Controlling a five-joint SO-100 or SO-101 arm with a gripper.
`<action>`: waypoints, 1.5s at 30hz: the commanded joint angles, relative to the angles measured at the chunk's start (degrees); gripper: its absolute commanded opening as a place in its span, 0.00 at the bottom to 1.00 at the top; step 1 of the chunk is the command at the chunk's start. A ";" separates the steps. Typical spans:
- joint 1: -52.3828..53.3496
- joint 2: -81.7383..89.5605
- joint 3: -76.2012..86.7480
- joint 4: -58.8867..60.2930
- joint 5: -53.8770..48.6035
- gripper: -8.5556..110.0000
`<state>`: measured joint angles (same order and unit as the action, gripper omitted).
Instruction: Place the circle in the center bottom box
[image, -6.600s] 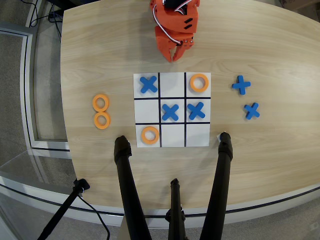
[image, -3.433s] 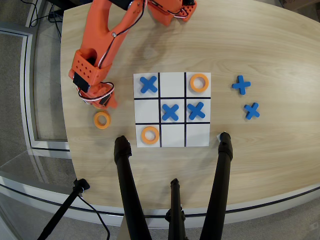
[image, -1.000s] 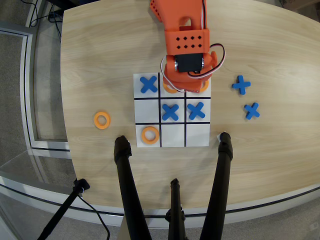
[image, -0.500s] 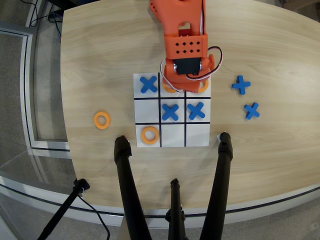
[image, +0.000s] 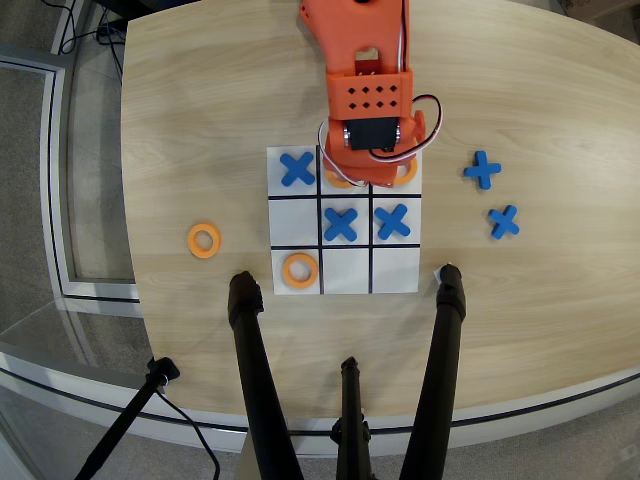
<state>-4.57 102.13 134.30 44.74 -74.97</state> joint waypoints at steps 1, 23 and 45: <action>0.79 1.58 -0.62 -0.09 -0.09 0.18; -1.49 48.87 1.49 30.85 -5.71 0.20; 0.00 90.18 49.22 29.79 -15.56 0.07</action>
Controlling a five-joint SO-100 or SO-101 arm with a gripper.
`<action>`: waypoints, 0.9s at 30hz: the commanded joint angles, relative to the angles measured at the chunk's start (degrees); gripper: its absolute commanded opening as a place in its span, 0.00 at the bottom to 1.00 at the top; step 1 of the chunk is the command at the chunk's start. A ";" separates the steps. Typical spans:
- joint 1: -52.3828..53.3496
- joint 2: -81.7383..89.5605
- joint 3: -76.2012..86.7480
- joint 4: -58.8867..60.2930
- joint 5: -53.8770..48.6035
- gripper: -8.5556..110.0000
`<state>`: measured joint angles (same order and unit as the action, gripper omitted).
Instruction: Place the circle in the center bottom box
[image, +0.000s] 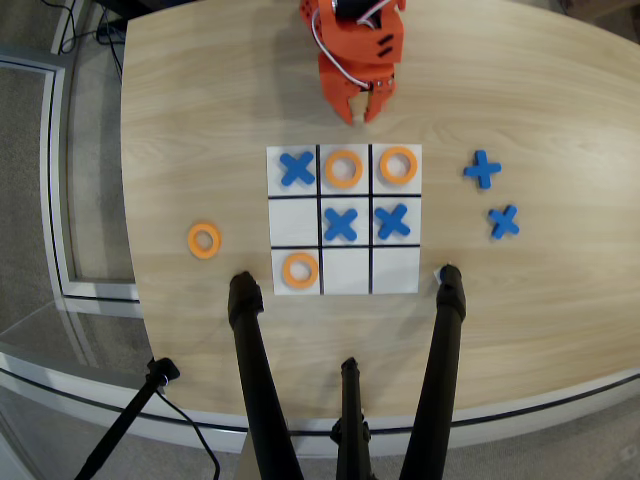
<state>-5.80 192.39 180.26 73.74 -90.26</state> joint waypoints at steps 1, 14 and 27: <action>2.20 0.00 3.25 1.05 -0.26 0.07; 48.43 2.02 3.25 0.18 0.26 0.07; 88.15 2.11 3.25 0.44 0.35 0.07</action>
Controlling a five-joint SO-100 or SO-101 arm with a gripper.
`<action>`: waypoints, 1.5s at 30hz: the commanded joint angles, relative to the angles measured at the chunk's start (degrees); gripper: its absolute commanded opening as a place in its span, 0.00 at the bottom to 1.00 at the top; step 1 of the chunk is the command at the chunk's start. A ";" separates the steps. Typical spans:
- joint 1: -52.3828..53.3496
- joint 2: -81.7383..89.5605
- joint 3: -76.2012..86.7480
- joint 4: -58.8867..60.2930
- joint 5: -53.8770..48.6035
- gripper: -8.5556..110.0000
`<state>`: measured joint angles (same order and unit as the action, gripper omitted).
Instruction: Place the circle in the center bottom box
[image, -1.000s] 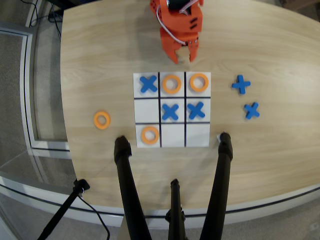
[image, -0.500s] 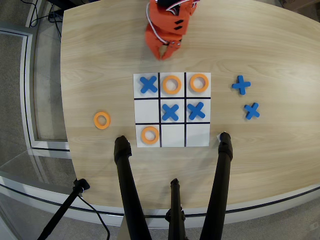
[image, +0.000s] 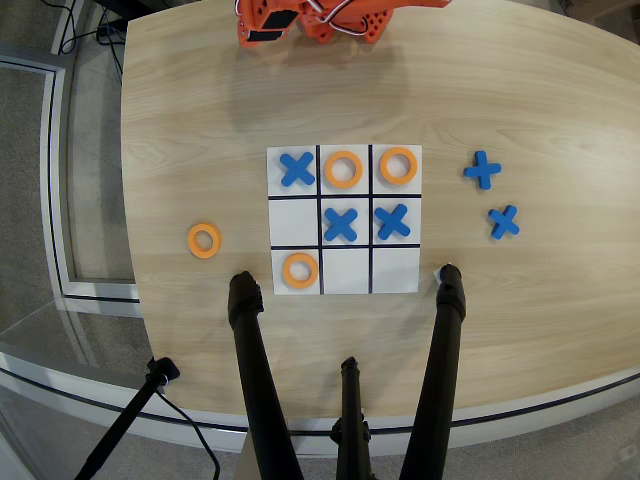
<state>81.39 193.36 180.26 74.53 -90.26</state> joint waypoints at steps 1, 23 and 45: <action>0.70 1.14 3.25 -0.35 0.35 0.07; 8.35 1.05 3.25 -0.35 0.35 0.07; 8.35 0.97 3.25 -0.35 0.35 0.07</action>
